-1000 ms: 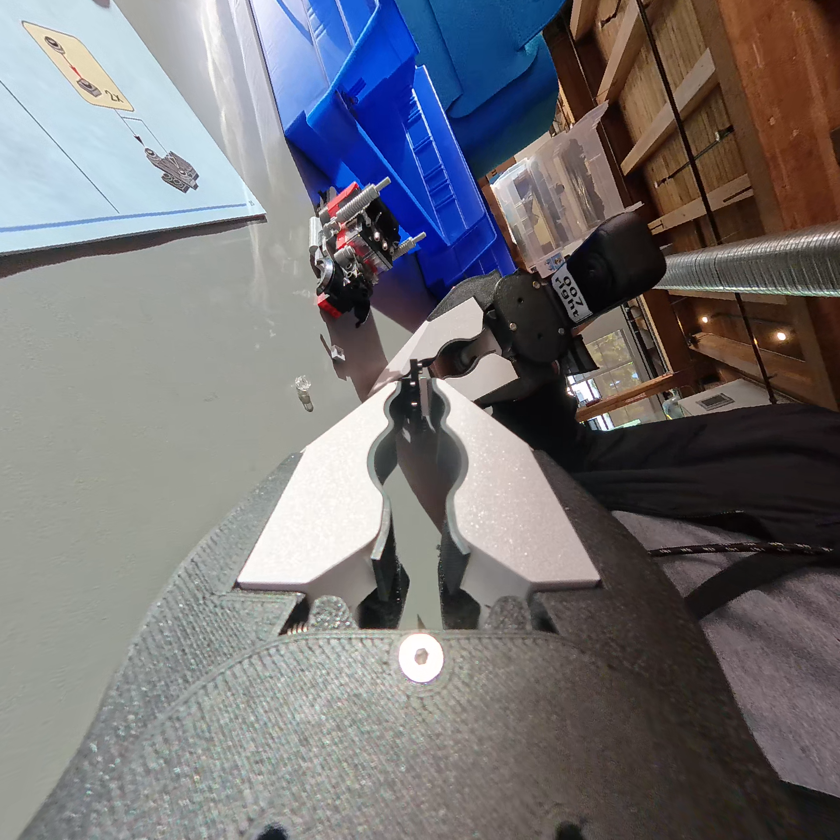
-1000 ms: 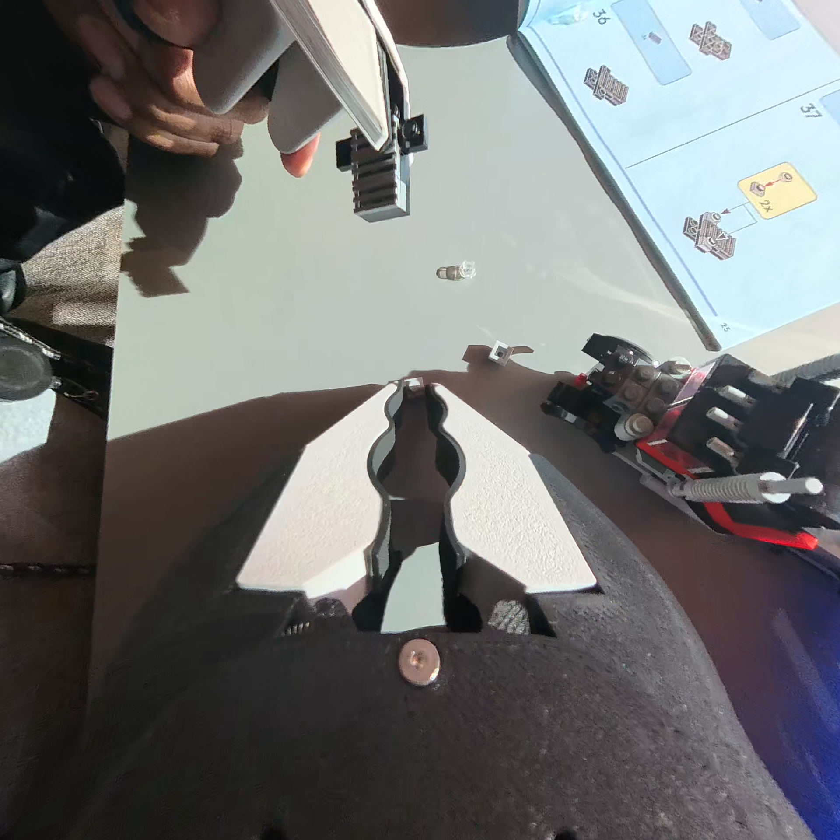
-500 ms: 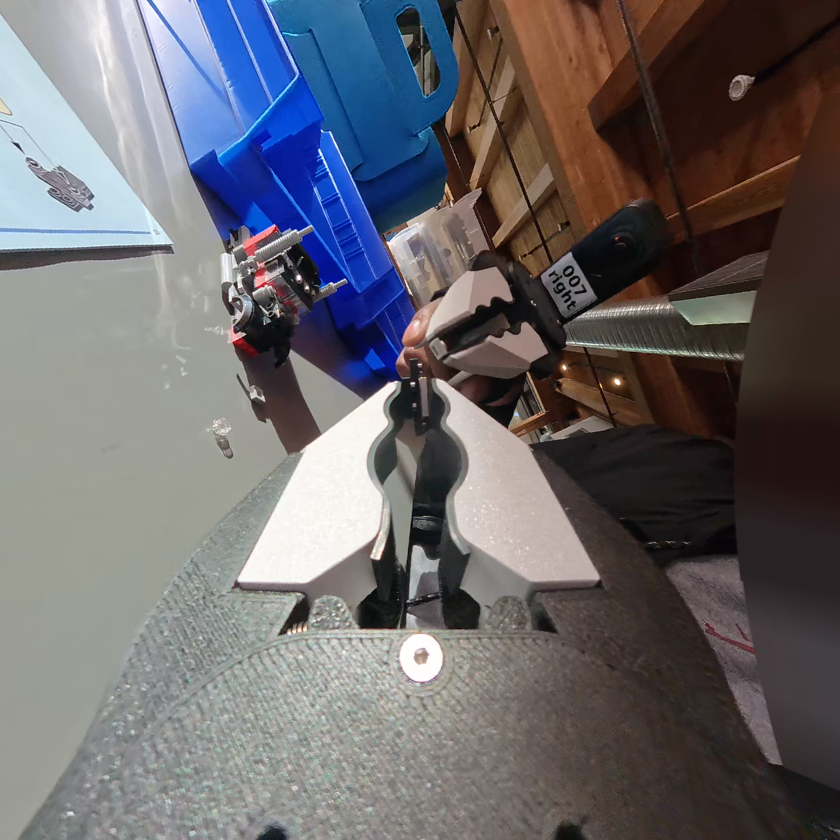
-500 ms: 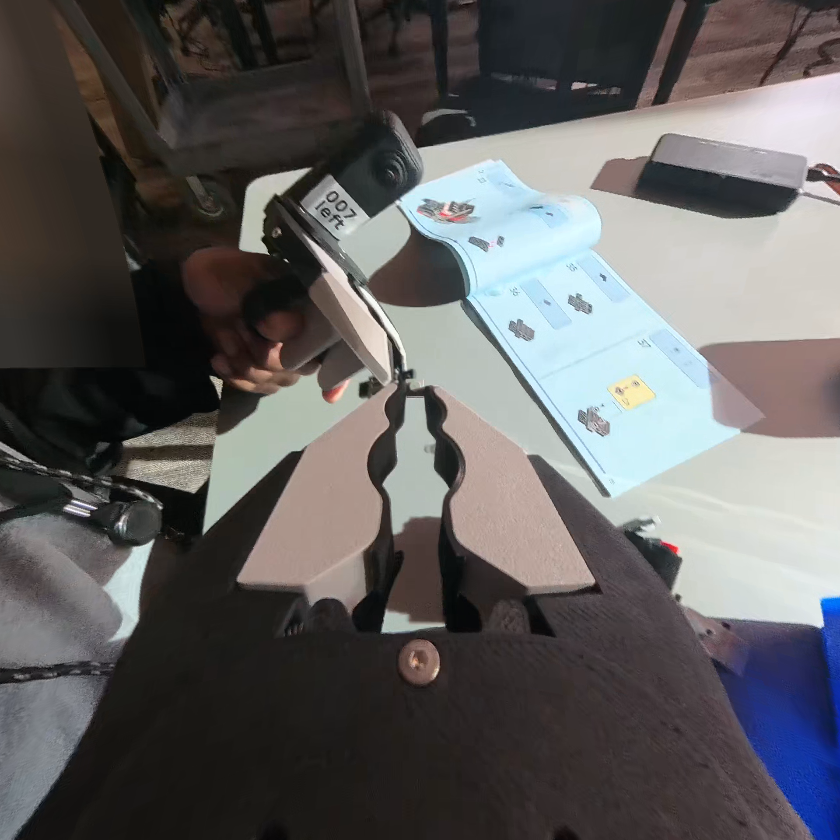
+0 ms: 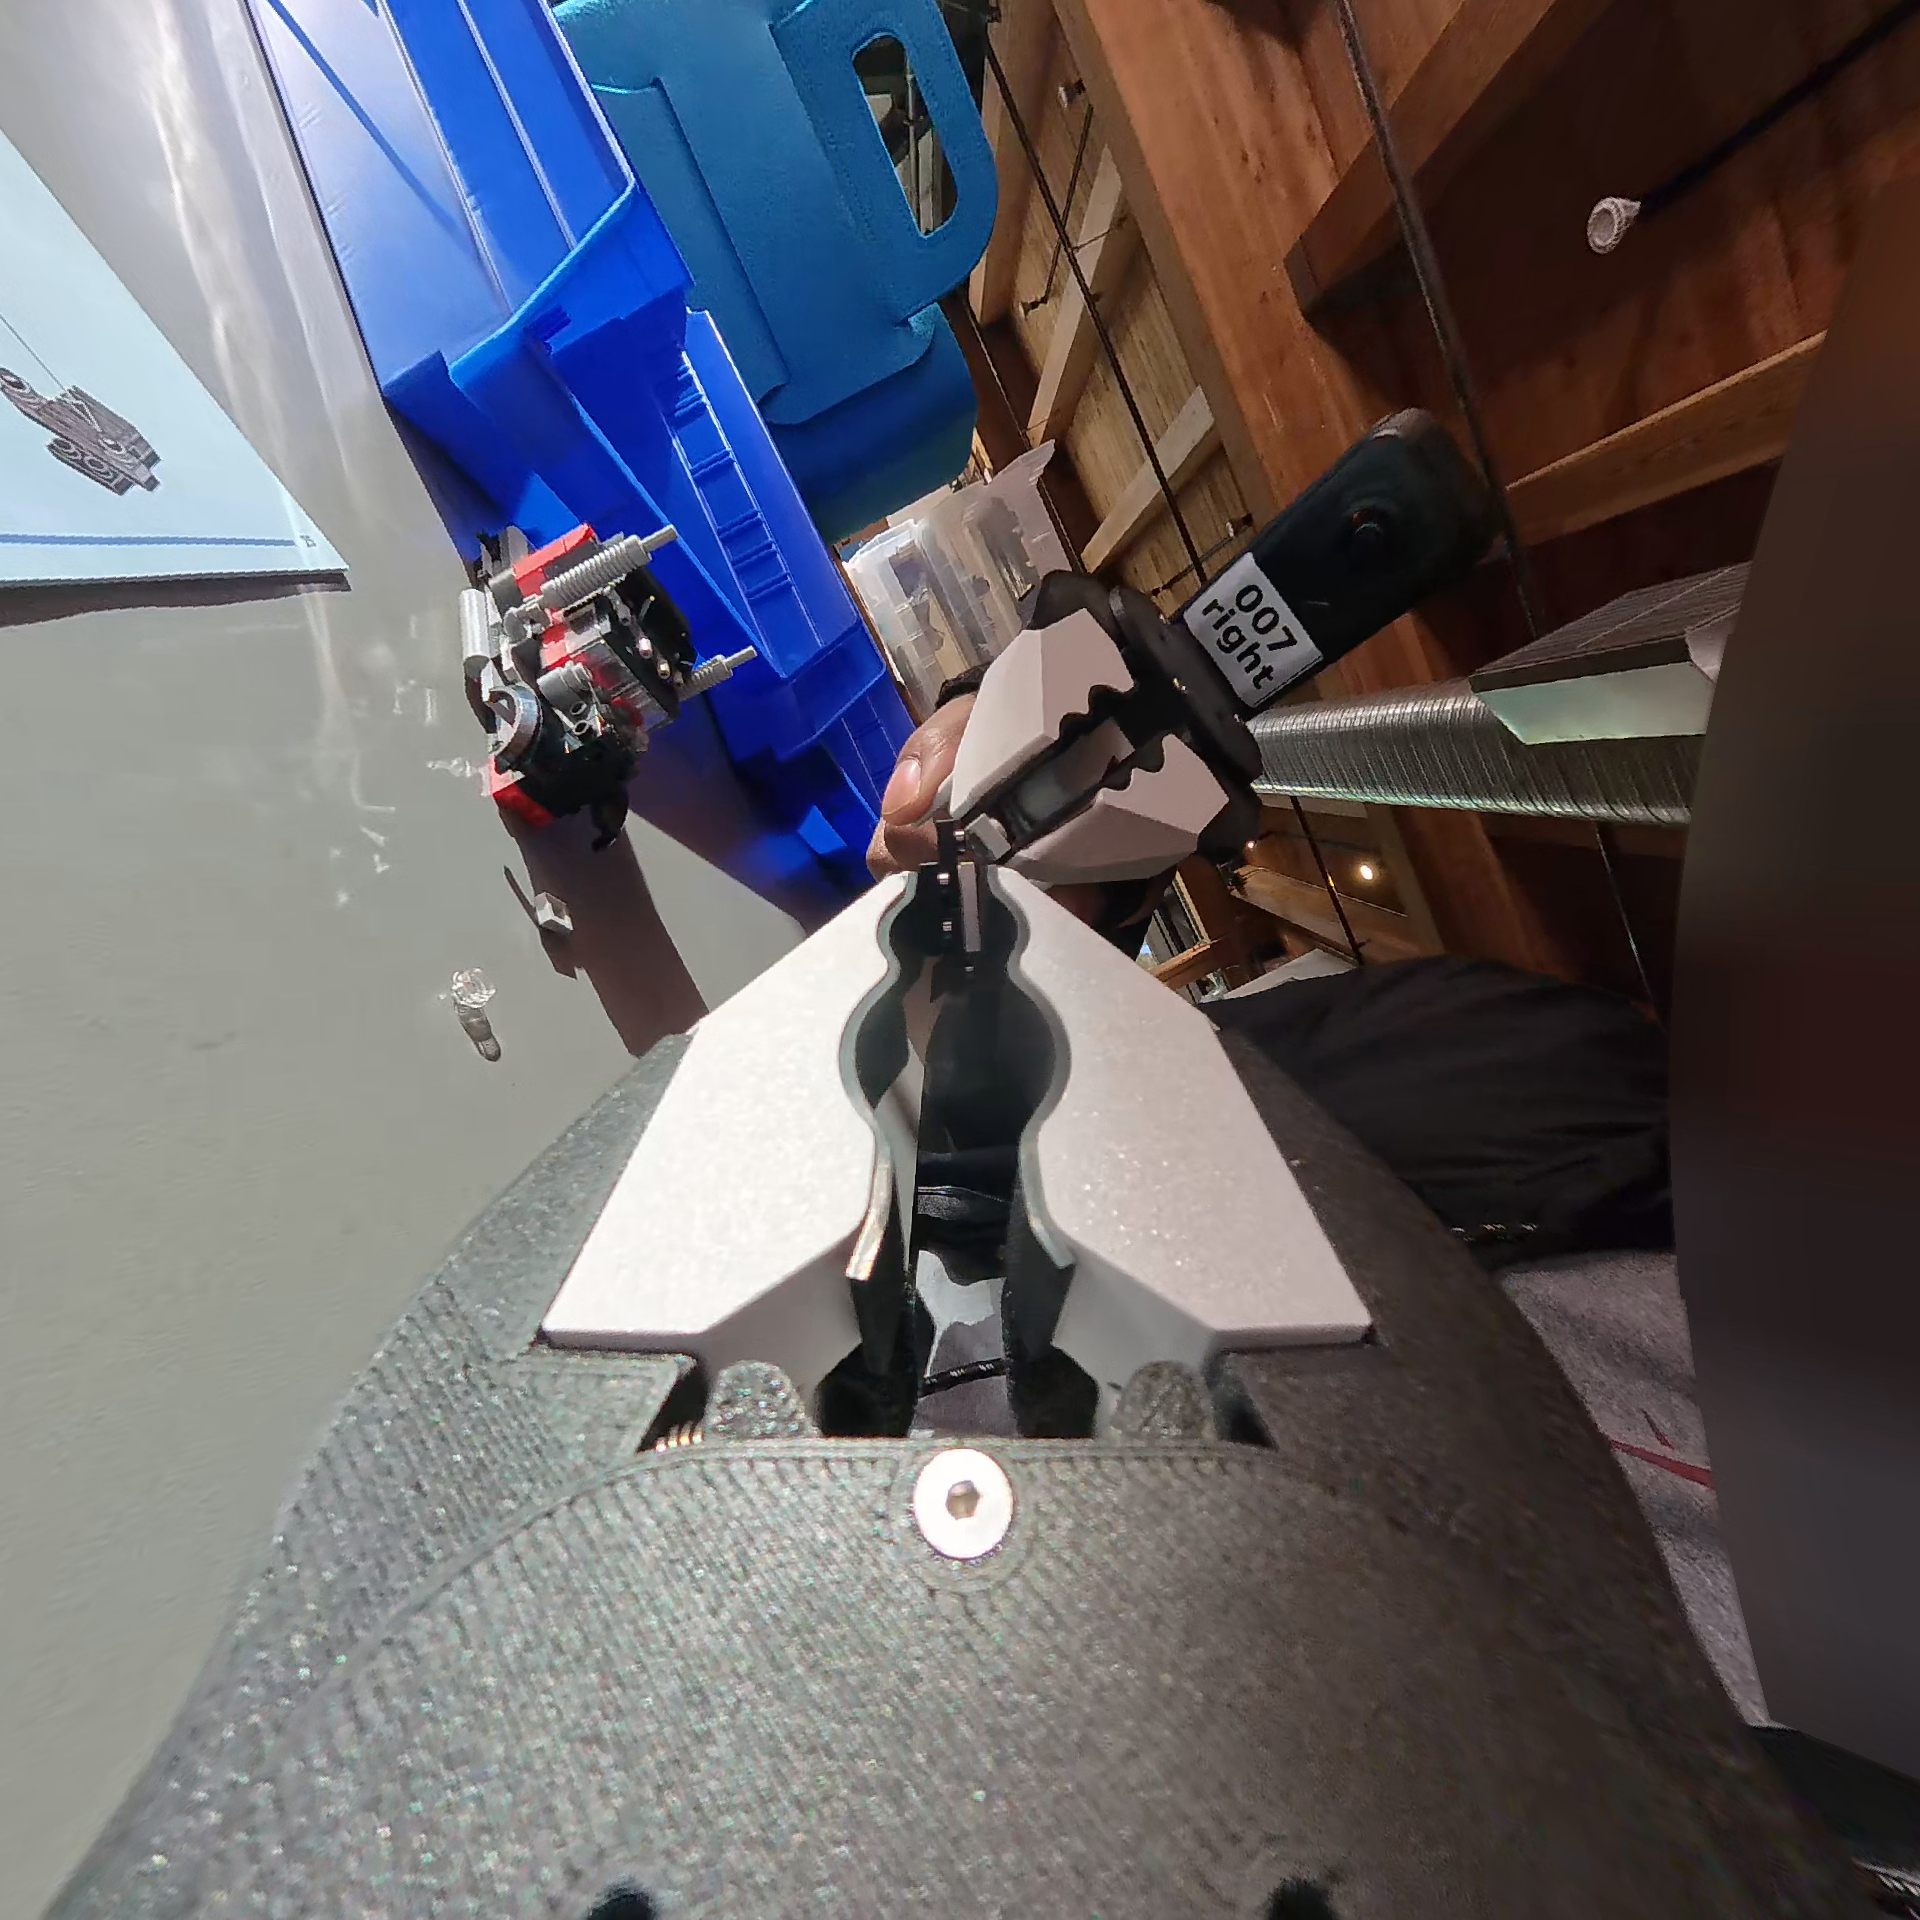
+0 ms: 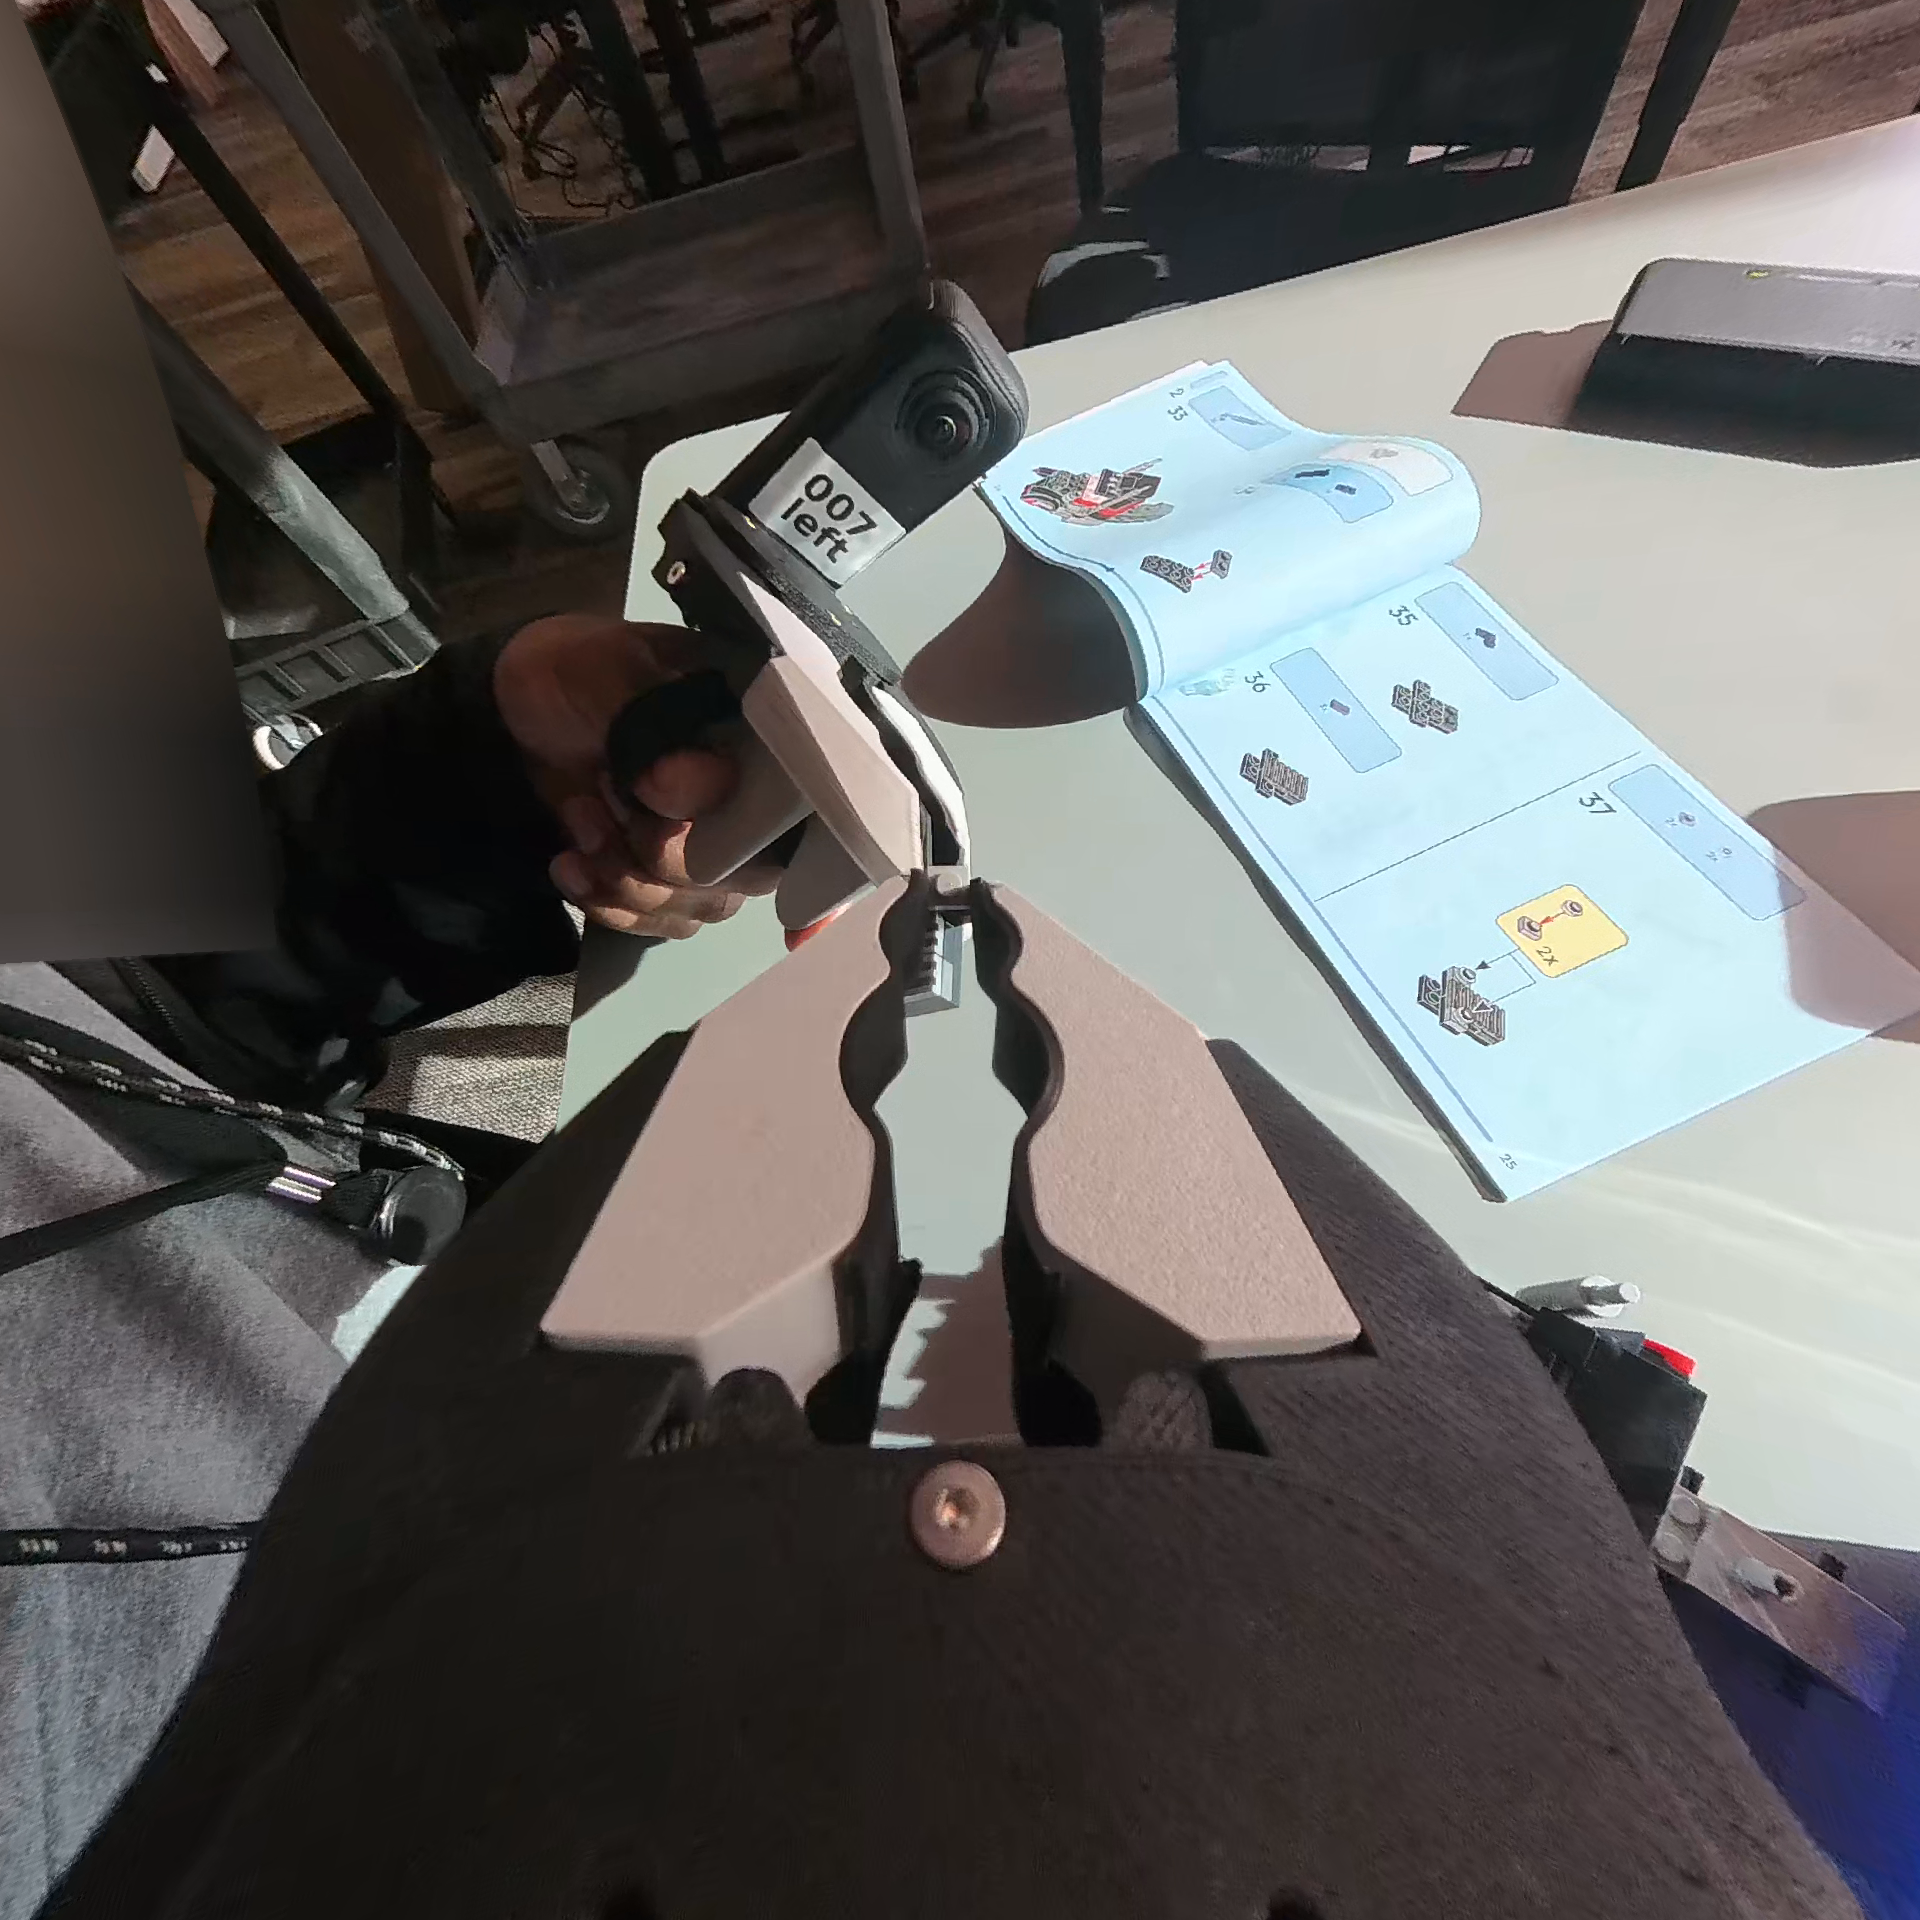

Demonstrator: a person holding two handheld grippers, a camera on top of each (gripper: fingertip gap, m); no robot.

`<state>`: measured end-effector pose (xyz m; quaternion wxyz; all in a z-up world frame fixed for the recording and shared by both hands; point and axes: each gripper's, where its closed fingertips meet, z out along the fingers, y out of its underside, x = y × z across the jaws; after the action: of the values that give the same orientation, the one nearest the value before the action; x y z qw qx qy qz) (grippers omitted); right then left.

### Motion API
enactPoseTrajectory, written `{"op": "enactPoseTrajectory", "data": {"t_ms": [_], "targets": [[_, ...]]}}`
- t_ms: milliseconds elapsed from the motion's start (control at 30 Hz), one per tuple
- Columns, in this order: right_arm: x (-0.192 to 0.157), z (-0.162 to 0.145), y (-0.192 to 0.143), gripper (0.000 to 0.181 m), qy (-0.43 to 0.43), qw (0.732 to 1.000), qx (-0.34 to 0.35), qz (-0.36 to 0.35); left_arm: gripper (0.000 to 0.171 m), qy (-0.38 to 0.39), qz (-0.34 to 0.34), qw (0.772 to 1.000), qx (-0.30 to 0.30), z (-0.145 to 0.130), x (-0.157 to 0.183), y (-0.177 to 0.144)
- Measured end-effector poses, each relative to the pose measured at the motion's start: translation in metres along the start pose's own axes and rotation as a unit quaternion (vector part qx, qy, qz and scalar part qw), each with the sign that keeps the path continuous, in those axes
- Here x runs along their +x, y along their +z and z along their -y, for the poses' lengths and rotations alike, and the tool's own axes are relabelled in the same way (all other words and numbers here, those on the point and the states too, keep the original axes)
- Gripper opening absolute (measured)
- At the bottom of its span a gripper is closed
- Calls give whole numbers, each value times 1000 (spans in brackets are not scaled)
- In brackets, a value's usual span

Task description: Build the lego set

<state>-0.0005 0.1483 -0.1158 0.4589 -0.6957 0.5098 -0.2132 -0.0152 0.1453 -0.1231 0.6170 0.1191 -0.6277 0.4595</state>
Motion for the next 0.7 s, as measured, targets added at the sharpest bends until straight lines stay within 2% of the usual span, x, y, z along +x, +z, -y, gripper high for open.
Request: {"op": "enactPoseTrajectory", "data": {"t_ms": [700], "targets": [[-1,0,0,11,31,999,5,23,10,1,-2,1000,0,0,1,-1]]}}
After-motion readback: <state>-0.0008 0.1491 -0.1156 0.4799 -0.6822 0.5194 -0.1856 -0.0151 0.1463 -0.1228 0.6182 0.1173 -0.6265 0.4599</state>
